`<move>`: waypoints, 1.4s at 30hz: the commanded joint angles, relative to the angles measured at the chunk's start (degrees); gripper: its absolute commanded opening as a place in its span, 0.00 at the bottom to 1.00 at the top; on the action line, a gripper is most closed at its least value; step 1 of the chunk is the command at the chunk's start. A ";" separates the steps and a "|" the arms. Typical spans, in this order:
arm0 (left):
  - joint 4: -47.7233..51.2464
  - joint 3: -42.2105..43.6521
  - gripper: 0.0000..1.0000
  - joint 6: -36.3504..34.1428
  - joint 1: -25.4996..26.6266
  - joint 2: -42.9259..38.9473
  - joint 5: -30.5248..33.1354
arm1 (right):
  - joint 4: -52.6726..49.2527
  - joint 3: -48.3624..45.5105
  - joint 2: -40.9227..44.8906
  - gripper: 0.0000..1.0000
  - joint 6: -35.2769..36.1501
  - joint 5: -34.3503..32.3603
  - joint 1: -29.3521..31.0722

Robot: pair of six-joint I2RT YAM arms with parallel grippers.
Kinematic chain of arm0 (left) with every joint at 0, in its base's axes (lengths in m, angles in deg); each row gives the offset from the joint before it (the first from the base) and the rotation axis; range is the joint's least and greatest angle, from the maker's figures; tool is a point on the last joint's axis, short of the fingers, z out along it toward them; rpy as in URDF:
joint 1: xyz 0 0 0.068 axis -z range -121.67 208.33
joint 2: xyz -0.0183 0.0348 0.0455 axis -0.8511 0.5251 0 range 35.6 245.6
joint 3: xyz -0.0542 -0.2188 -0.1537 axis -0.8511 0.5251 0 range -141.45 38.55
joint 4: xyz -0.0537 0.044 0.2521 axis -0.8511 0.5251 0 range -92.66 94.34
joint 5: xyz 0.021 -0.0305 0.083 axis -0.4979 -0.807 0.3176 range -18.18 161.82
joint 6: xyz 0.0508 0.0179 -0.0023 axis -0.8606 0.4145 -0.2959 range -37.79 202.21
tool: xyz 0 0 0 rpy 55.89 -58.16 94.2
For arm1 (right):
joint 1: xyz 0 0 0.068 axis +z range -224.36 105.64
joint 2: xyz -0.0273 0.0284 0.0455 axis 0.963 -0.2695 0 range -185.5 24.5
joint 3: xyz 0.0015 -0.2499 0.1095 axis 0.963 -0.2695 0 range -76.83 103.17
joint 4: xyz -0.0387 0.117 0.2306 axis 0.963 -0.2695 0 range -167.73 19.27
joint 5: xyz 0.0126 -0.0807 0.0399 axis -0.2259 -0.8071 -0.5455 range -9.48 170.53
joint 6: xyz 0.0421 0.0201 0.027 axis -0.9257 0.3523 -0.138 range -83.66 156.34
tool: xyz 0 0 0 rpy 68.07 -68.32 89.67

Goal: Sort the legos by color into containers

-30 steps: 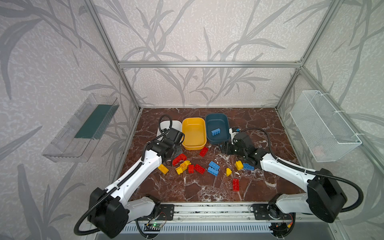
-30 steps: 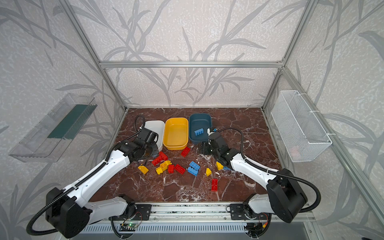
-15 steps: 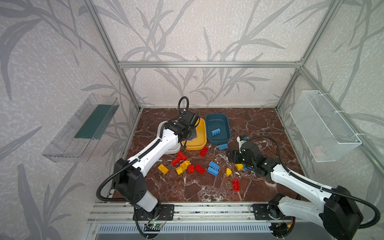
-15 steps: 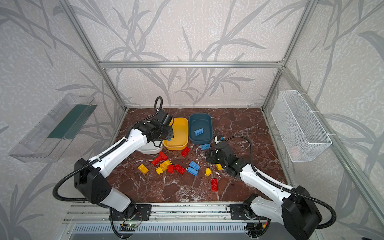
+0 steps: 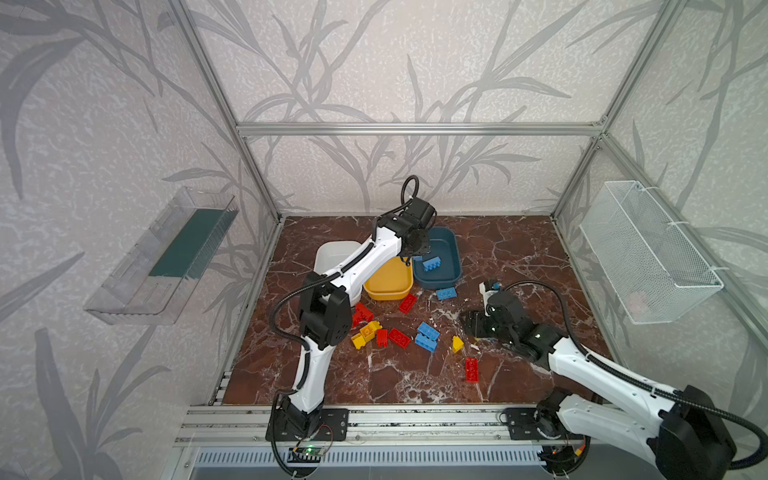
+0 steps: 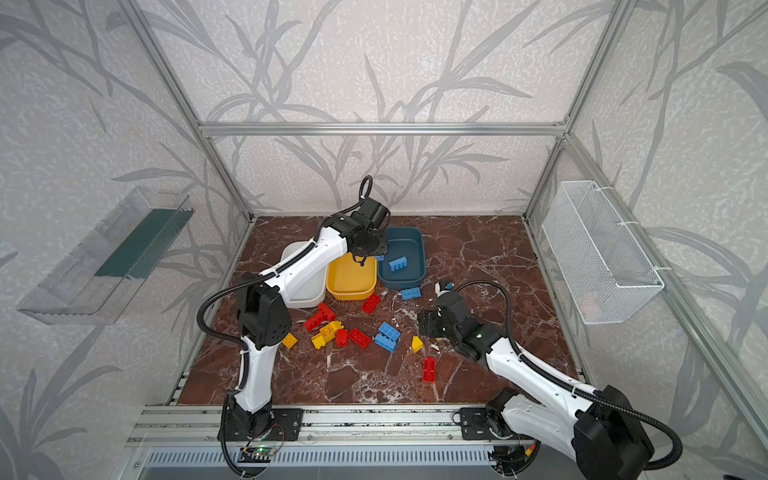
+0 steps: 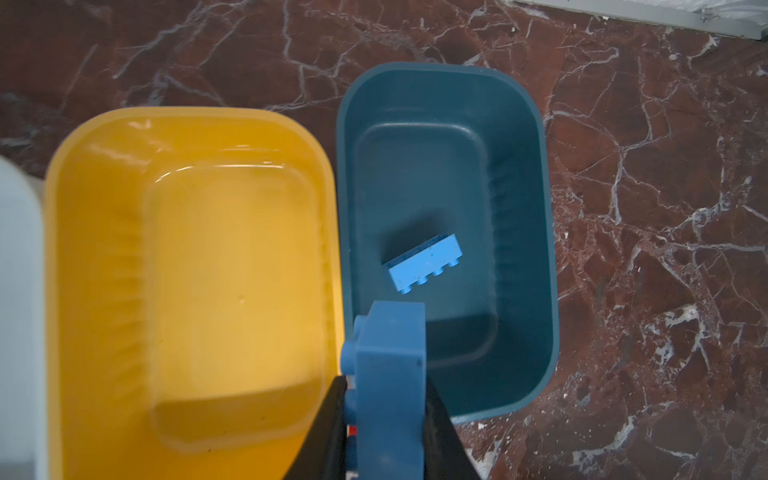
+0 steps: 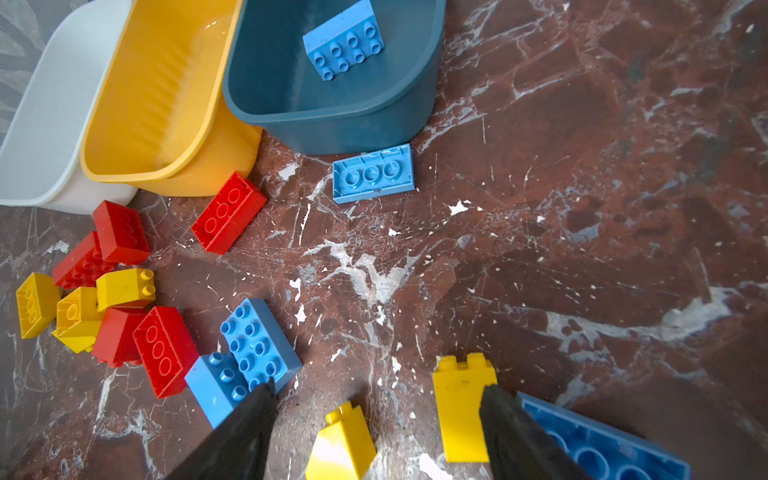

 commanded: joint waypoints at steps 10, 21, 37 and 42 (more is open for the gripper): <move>8.58 -20.73 0.20 -2.37 1.18 16.51 -5.06 | -6.17 0.23 3.04 0.81 2.66 -1.20 0.22; 8.18 -21.77 0.36 -3.86 1.36 17.35 -5.25 | -4.60 0.63 1.26 0.85 3.59 0.02 0.20; 9.49 -17.03 0.86 -6.07 2.07 5.57 -2.47 | 0.42 4.00 -5.51 0.99 8.30 0.87 0.14; 7.53 -8.06 0.94 -5.81 2.57 -4.62 0.53 | 2.25 5.03 -8.31 0.99 8.32 -0.58 0.17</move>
